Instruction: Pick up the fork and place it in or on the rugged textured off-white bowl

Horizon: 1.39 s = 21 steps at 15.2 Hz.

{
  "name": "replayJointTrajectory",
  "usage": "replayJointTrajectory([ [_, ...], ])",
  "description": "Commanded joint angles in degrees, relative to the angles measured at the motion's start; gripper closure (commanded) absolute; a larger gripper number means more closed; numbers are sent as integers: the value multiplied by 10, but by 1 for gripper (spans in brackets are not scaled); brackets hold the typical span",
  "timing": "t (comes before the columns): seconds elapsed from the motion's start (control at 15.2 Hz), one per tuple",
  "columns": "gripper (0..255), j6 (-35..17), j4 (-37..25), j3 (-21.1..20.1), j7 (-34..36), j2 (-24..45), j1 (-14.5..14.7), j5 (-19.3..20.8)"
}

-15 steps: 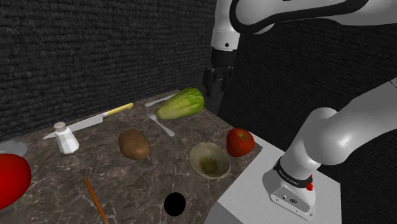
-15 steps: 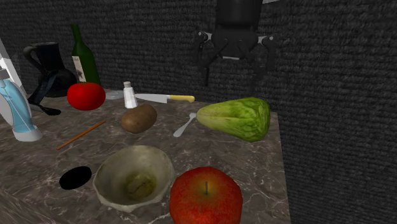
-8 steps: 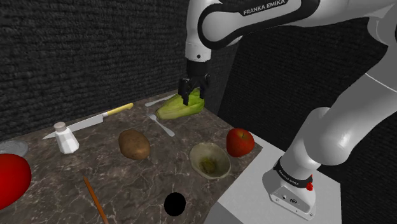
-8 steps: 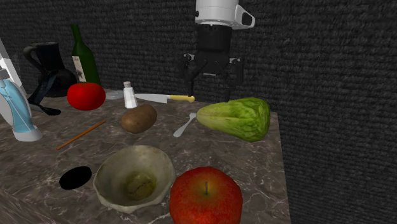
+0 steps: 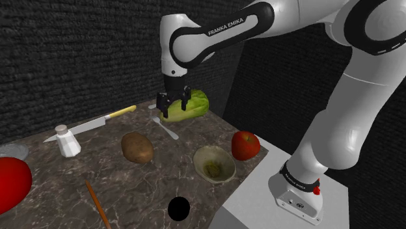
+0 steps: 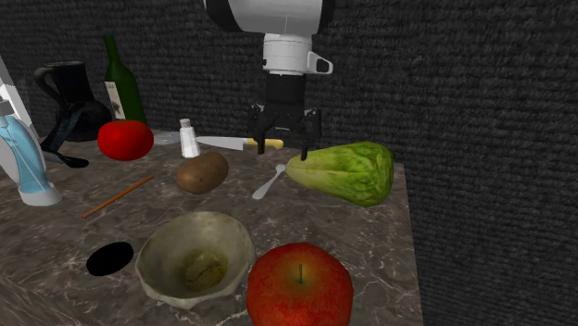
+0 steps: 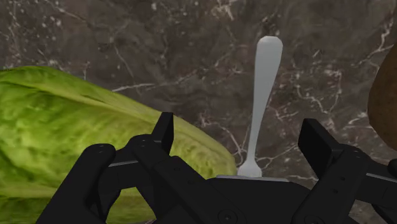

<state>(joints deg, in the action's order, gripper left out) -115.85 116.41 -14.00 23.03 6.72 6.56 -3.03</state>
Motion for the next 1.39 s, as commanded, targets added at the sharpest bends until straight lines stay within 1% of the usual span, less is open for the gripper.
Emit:
replayJointTrajectory([
  [0.0, 0, -8, -36, -4, 15, 46, 8, 13],
  [0.13, 0, -12, -75, -5, 28, 92, 18, 27],
  [0.2, 0, -12, -78, -5, 28, 95, 19, 27],
  [0.66, 0, -66, -46, -4, 32, 117, 22, 33],
  [1.19, 0, -66, -46, 0, 31, 117, 26, 31],
  [1.25, 255, -61, -56, 0, 34, 122, 28, 33],
  [1.32, 255, -59, -58, -1, 37, 122, 29, 33],
])
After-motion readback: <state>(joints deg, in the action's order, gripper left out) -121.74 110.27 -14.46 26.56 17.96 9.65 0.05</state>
